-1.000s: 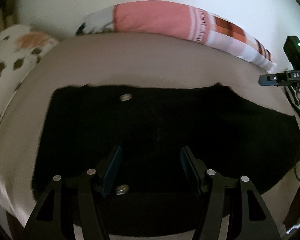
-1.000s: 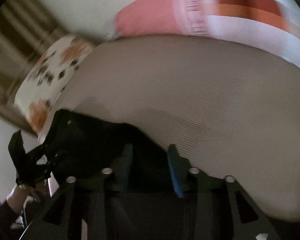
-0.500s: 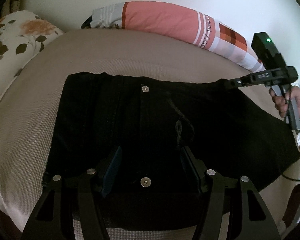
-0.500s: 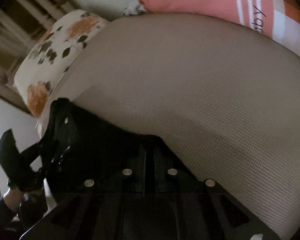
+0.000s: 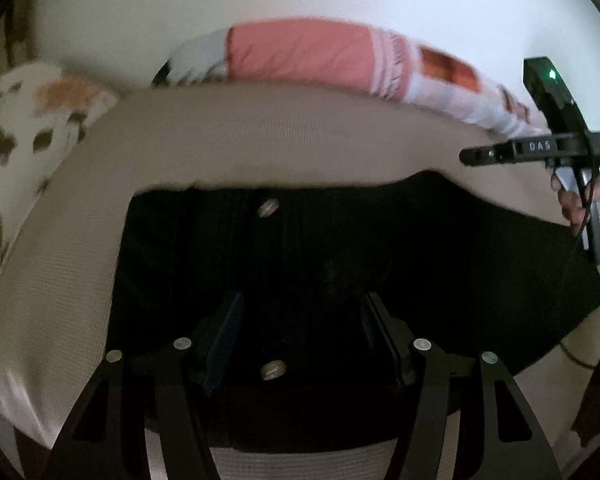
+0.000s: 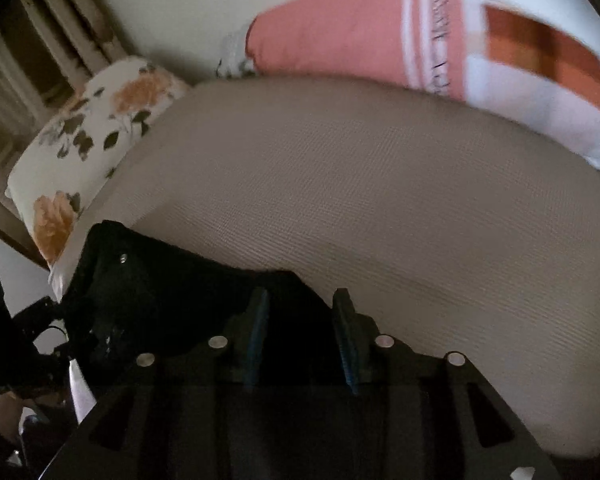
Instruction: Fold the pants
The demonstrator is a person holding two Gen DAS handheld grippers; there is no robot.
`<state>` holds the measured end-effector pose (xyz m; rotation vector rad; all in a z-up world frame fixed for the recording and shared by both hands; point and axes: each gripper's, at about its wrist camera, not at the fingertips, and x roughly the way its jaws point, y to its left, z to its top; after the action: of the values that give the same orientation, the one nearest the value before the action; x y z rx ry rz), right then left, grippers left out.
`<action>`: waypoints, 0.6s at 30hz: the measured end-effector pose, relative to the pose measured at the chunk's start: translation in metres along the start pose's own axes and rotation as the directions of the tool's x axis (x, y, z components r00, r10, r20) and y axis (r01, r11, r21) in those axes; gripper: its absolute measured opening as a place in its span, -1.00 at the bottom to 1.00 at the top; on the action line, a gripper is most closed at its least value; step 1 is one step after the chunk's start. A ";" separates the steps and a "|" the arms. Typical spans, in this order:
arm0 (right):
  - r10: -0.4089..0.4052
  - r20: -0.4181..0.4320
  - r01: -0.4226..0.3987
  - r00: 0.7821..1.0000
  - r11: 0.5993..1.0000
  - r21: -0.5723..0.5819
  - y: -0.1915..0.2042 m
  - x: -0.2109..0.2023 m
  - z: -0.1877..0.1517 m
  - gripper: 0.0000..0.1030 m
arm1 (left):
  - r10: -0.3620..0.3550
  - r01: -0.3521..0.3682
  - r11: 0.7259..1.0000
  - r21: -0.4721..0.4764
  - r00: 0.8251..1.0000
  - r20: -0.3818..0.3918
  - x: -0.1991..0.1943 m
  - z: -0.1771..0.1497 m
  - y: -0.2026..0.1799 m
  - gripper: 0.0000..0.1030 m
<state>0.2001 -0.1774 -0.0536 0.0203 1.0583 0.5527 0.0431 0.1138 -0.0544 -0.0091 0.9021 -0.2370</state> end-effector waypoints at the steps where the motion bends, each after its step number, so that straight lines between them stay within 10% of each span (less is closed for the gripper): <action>1: -0.013 0.007 0.013 1.000 1.000 0.007 -0.003 -0.009 -0.007 -0.31 | -0.019 0.019 1.000 0.018 1.000 0.011 -0.001 0.004 -0.009 0.21; 12: -0.162 -0.046 0.167 0.986 0.969 0.184 -0.057 -0.045 -0.117 -0.29 | -0.214 0.221 0.965 0.143 0.975 -0.066 0.065 0.043 -0.128 0.22; 18: -0.225 -0.040 0.227 0.974 0.936 0.268 -0.087 -0.071 -0.165 -0.32 | -0.191 0.207 0.968 0.142 0.974 -0.120 0.101 0.043 -0.158 0.22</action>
<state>0.0734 -0.3237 -0.1021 0.1356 1.1220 0.1966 0.1049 -0.0647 -0.0888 0.0564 0.9872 -0.4981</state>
